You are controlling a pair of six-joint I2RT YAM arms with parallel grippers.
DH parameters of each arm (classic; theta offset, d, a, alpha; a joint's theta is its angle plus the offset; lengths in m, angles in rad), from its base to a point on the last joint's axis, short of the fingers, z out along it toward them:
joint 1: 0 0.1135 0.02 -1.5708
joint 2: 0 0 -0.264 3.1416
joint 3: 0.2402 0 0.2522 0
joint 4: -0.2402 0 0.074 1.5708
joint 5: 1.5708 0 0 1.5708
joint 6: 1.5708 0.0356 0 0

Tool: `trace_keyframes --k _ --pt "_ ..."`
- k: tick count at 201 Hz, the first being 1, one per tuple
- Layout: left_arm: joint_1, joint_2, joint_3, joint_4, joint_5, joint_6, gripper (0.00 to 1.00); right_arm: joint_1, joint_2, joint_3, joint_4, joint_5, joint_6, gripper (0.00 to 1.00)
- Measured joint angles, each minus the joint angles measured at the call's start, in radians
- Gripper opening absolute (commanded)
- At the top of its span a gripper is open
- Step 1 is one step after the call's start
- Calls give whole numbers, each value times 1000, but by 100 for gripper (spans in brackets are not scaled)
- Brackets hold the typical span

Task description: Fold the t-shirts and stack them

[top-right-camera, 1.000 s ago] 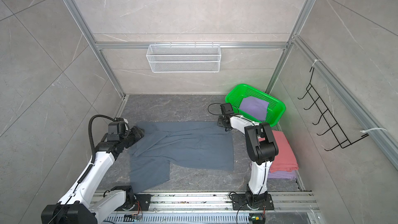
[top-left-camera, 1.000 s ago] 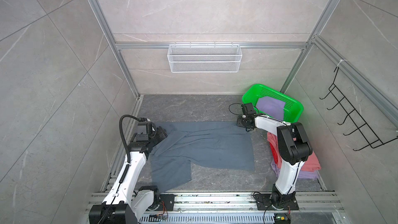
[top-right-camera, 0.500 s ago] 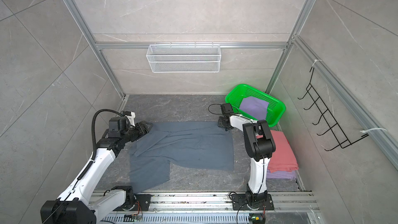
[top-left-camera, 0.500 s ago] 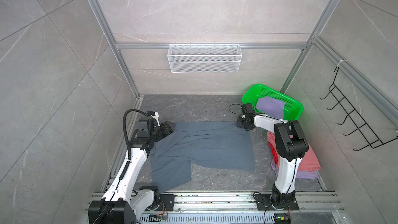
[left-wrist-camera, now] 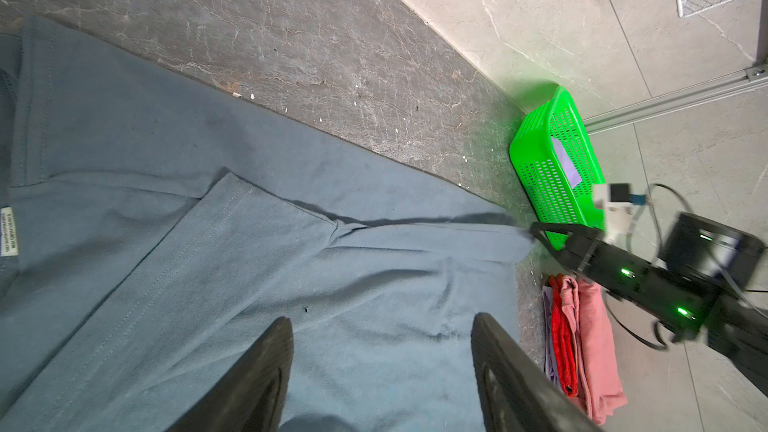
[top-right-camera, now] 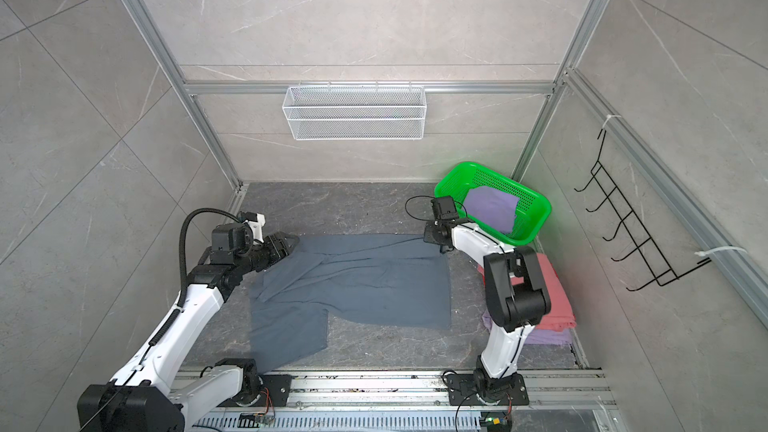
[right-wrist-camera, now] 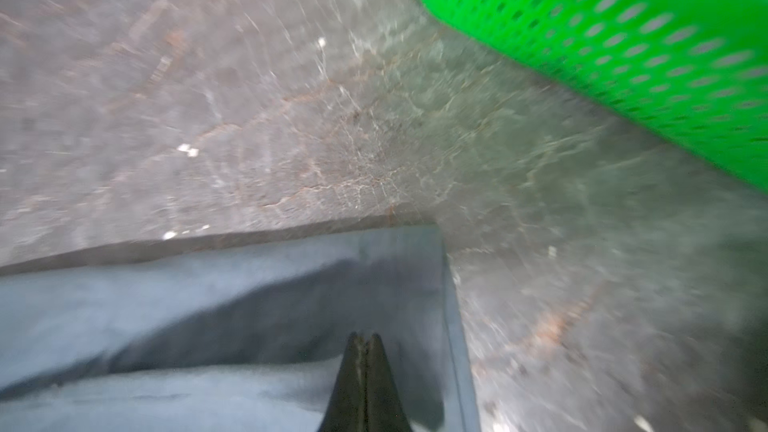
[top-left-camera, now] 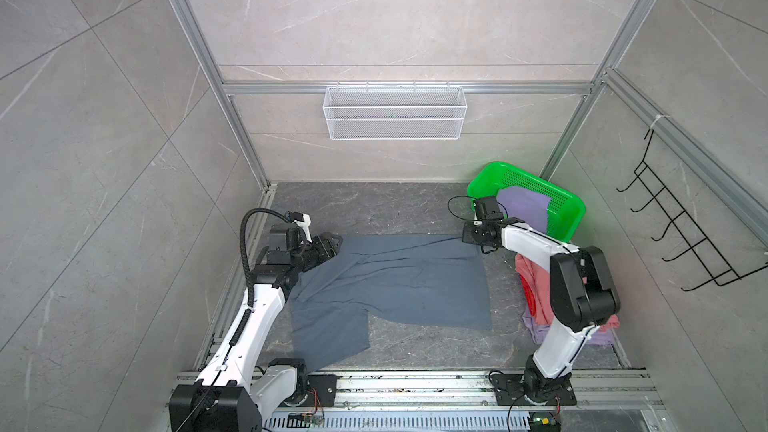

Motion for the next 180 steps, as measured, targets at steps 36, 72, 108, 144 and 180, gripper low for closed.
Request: trace_keyframes --k 36,72,108,144,180 --pt "0 0 0 -1 -2 0 70 0 -203 -153 -5 -31 -20 0" --pt "0 2 0 -1 -6 2 70 8 -335 -336 -16 -52 -10 19" --pt "0 36 0 -4 -18 13 71 10 -437 -407 -71 -3 37 42" --pt "-1 127 9 -13 -68 13 73 13 -444 -346 -73 -6 71 43" --pt "-5 294 65 -16 -121 -10 75 105 -301 -231 -3 -30 132 44"
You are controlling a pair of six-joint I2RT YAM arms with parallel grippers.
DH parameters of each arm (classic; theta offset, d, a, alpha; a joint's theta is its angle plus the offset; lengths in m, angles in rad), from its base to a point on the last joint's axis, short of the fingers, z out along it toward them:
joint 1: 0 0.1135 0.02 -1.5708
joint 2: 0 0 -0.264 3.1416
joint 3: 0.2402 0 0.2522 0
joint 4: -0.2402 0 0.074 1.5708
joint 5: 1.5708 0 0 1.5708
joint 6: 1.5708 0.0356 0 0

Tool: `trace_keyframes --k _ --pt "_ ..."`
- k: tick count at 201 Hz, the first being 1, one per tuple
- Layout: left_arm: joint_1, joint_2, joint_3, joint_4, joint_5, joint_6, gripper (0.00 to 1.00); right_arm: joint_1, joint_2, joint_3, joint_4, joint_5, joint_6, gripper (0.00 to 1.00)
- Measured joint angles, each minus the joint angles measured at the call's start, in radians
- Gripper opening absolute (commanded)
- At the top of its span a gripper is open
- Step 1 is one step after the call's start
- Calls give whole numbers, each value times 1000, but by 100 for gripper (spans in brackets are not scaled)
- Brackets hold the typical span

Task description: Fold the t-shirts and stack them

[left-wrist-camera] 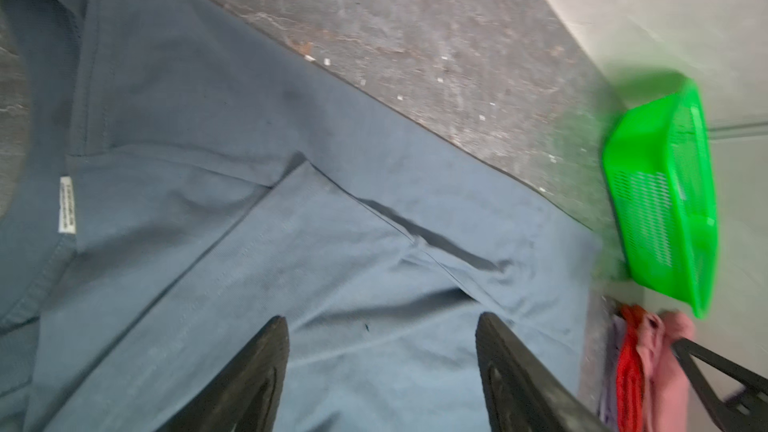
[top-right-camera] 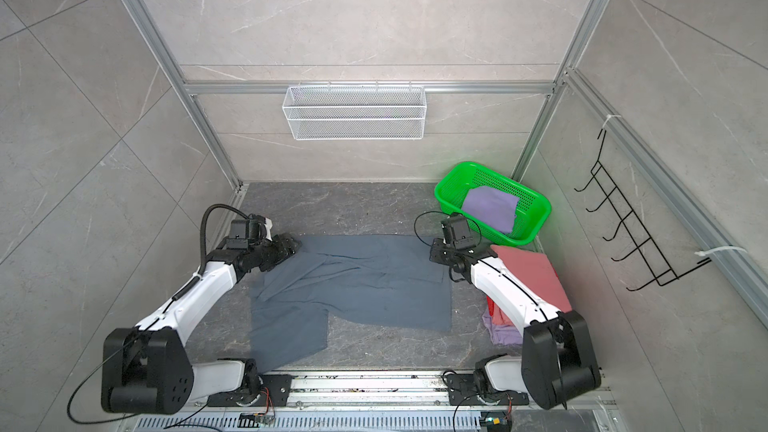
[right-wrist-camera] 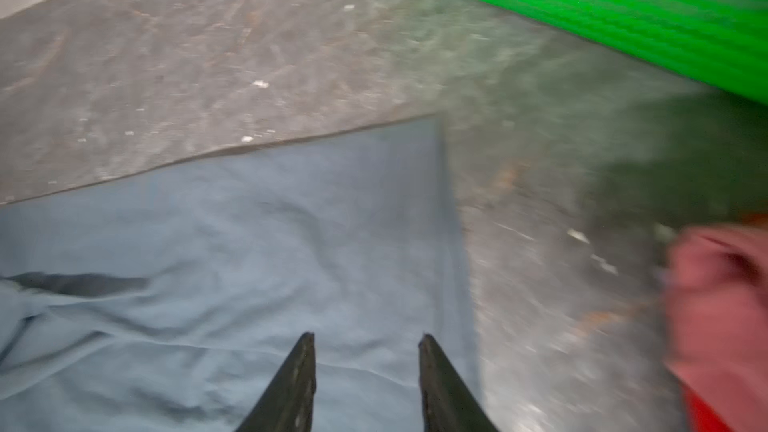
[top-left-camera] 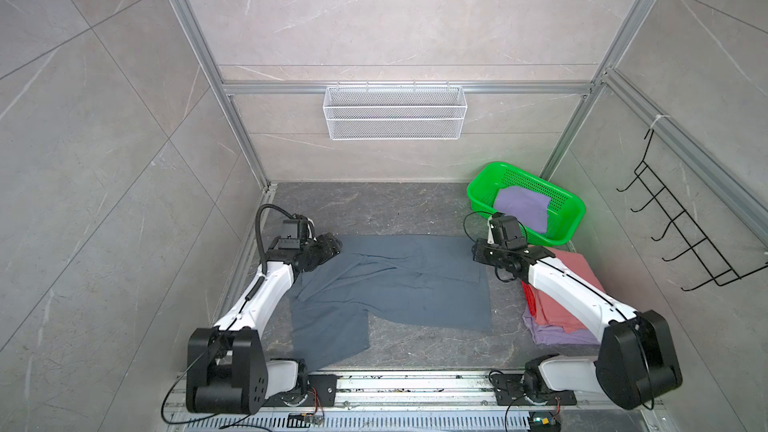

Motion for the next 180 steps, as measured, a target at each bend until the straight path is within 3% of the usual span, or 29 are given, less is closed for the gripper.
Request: trace_keyframes --k 40,107,148,180 --pt "-8 114 3 16 -49 -48 77 109 205 37 84 -7 115 44" --pt "-8 293 4 111 -101 -130 77 138 392 112 79 9 208 44" --pt "26 389 88 188 -101 -155 77 138 544 300 75 15 211 44" --pt "96 489 196 223 -75 -154 77 137 712 547 34 10 205 44"
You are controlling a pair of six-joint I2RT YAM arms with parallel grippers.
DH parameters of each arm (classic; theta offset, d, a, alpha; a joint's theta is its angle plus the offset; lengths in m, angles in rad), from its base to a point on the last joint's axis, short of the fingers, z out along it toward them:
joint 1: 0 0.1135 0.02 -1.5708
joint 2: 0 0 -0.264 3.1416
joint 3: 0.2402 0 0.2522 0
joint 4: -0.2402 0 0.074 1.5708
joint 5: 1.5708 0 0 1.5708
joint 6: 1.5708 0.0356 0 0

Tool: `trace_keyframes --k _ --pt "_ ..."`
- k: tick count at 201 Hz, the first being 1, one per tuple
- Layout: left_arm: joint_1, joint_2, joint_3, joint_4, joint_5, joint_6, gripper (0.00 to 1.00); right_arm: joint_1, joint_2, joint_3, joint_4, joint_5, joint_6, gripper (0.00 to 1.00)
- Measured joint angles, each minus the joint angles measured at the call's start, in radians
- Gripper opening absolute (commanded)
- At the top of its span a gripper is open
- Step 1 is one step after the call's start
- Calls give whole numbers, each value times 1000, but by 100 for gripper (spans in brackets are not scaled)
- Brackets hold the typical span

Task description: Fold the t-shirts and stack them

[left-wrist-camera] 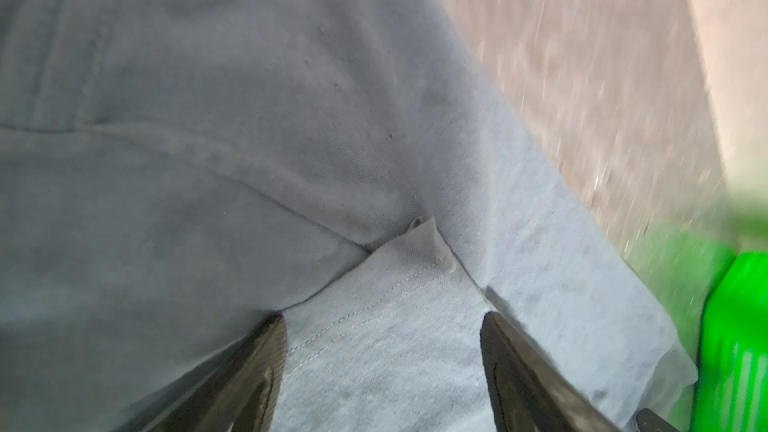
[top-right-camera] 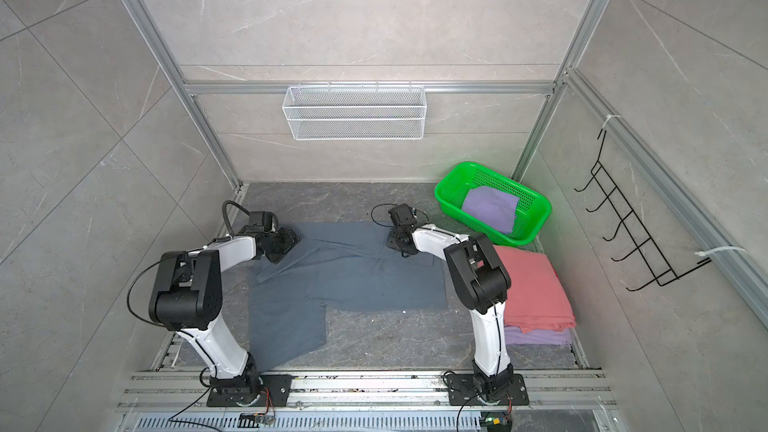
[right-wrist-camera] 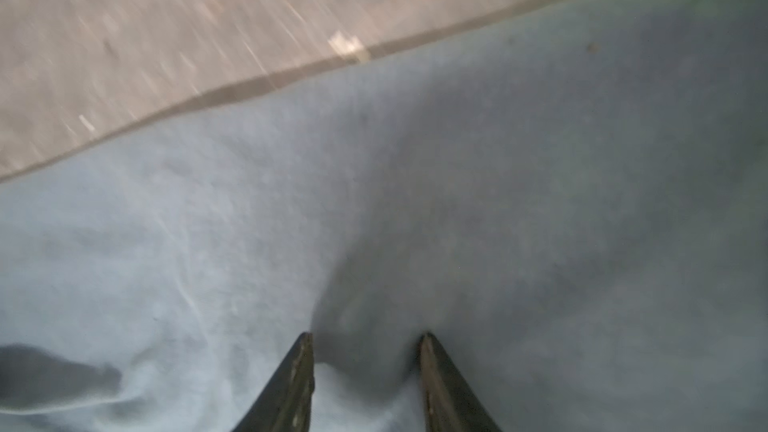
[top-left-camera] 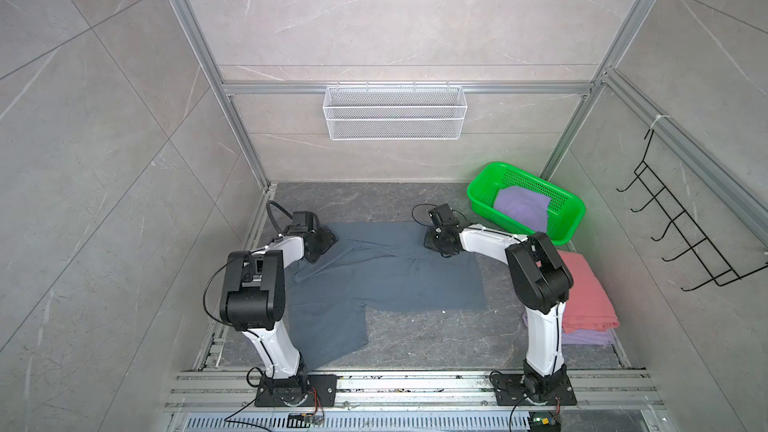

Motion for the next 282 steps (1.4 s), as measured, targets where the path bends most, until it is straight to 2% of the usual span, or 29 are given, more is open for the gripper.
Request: trace_keyframes --k 37,64,100,113,133,176,203,220,244,282 --pt "64 161 211 -12 56 49 76 -13 187 295 -51 -19 -22 44" --pt "87 247 328 -18 97 87 75 -33 280 447 -69 -53 -26 43" --pt "95 249 357 -55 151 159 77 -56 291 462 -56 -81 -72 45" --pt "95 195 316 -66 154 196 82 -60 246 402 -50 -77 -105 48" --pt "94 6 201 -132 134 234 84 -61 105 244 -46 -56 -148 52" --pt "67 -461 -33 -220 10 232 86 -61 -415 -212 43 10 -130 64" --pt "51 -653 -240 -318 -62 173 87 -61 -687 -455 70 33 -83 68" --pt "42 -718 -333 -423 -102 128 87 -61 -773 -580 84 37 -64 69" --pt "31 -831 -426 -566 -147 54 84 -61 -801 -722 89 46 -43 69" --pt "8 -956 -467 -727 -164 -50 79 -61 -864 -875 90 52 -7 70"
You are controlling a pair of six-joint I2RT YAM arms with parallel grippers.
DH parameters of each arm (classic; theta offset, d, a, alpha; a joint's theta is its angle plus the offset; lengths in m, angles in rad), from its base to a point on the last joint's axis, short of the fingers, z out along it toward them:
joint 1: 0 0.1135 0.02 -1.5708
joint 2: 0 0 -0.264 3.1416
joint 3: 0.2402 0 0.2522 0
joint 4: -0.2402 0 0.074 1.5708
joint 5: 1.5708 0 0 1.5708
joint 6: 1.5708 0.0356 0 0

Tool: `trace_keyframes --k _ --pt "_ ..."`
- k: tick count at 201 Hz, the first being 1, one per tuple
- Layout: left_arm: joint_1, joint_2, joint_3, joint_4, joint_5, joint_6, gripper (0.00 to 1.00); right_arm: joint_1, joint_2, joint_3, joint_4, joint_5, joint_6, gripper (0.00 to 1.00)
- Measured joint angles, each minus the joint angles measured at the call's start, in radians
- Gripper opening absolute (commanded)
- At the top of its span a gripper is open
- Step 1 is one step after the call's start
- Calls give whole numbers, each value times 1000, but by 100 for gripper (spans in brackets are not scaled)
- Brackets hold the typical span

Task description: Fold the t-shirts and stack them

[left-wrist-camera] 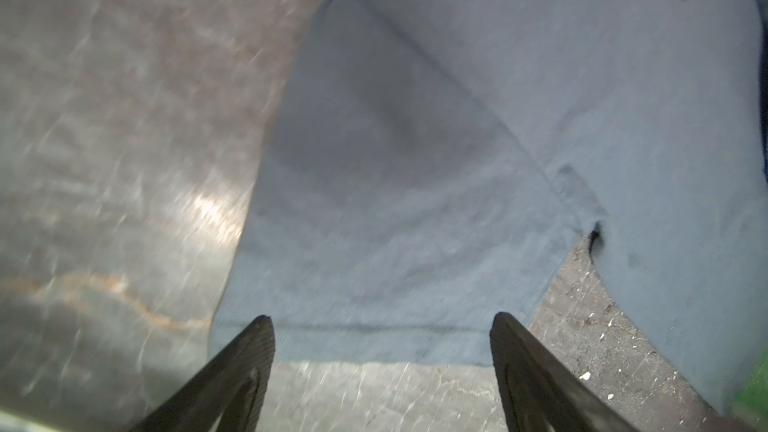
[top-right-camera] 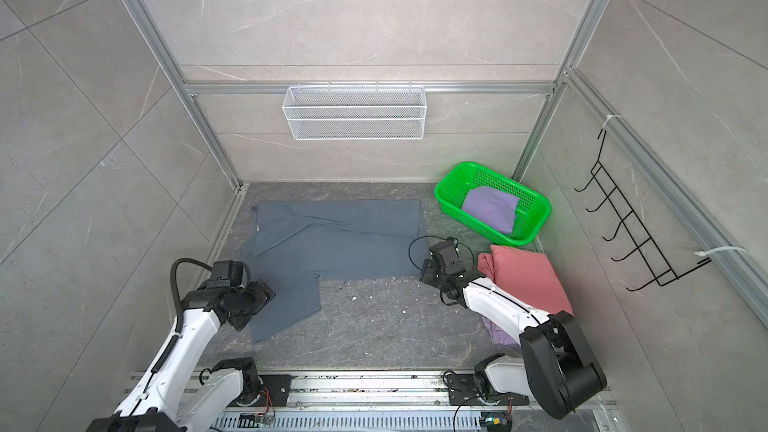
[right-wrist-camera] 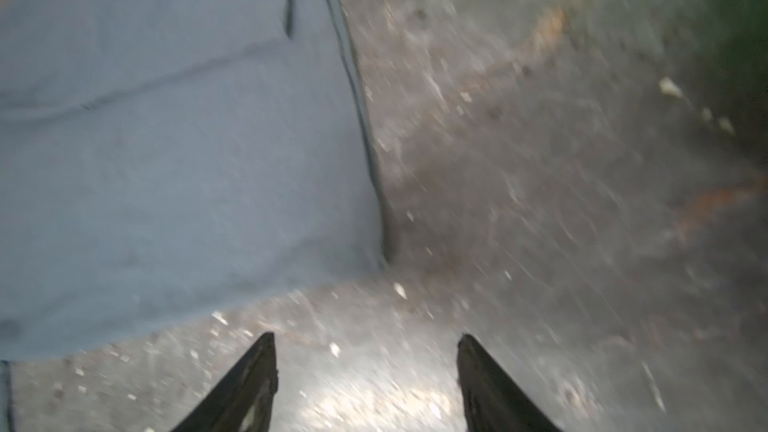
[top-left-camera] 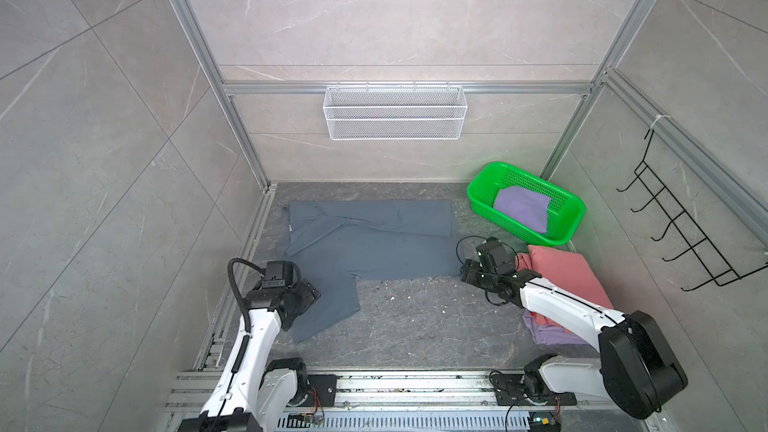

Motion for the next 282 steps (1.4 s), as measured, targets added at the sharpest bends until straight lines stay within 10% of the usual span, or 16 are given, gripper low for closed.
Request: trace_keyframes --k 130,282 --pt "4 266 -59 -16 -10 -194 74 -20 -157 -77 38 -3 31 75" --pt "94 212 -98 2 -80 -172 69 -132 -89 -100 119 -103 27 75"
